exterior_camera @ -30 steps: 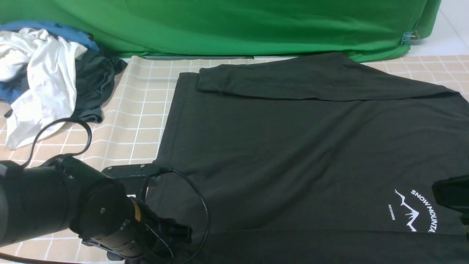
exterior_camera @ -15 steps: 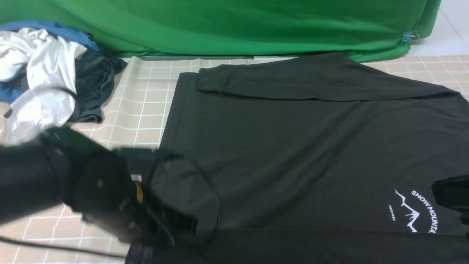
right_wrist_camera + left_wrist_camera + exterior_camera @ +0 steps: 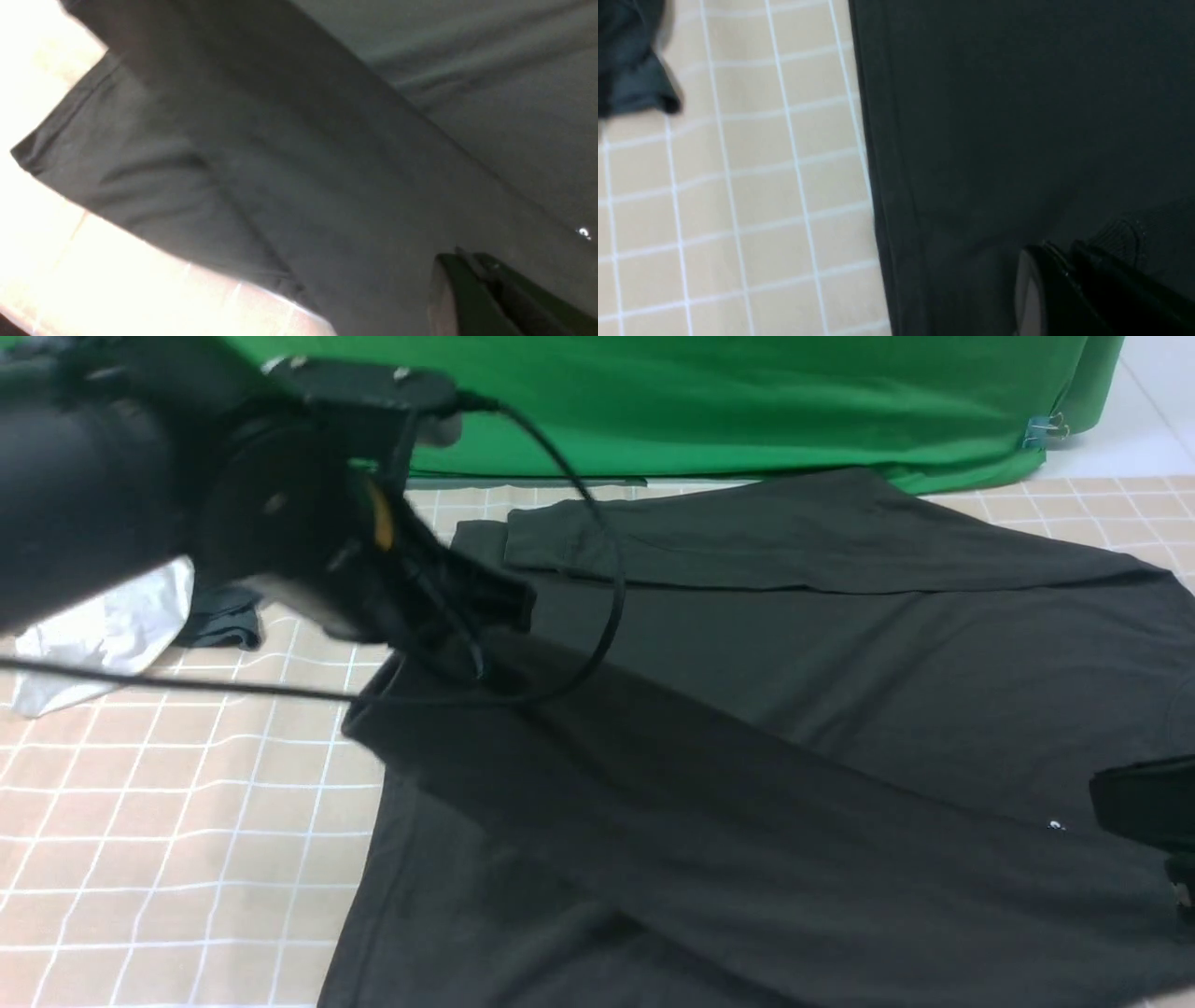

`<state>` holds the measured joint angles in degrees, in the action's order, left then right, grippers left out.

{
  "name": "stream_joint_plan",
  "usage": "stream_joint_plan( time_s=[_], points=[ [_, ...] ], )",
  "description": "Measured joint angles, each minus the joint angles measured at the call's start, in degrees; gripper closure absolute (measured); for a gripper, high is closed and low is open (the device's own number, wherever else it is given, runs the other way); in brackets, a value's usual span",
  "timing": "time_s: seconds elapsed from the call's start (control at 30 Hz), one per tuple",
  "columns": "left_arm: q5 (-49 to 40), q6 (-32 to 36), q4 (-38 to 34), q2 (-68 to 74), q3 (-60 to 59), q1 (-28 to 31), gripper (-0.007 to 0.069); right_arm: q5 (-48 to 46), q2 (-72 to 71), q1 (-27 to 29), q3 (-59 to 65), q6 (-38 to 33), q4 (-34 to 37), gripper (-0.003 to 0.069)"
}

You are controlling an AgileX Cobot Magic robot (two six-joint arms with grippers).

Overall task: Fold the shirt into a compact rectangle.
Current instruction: 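Fold the left side of the black T-shirt inward over its body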

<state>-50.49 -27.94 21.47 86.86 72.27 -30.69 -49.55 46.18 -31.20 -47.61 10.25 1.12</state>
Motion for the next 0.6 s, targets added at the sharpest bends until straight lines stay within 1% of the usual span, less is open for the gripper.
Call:
stream_joint_plan(
  time_s=[0.13, 0.23, 0.43, 0.6],
  points=[
    [-0.1, 0.0, 2.5, 4.7, 2.4, 0.7, 0.0592, 0.3, 0.0, 0.0, 0.0, 0.1, 0.0, 0.0622],
    [0.0, 0.0, 3.4, 8.7, 4.2, 2.7, 0.0592, 0.6, 0.0, 0.0, 0.0, 0.1, 0.0, 0.0620],
    [2.7, 0.0, 3.6, 14.1, 6.1, 6.9, 0.0592, 0.9, 0.0, 0.0, 0.0, 0.1, 0.0, 0.0619],
    [4.4, 0.0, 2.9, 17.5, 6.2, 8.4, 0.0592, 1.0, 0.0, 0.0, 0.0, 0.1, 0.0, 0.0615]
  ],
)
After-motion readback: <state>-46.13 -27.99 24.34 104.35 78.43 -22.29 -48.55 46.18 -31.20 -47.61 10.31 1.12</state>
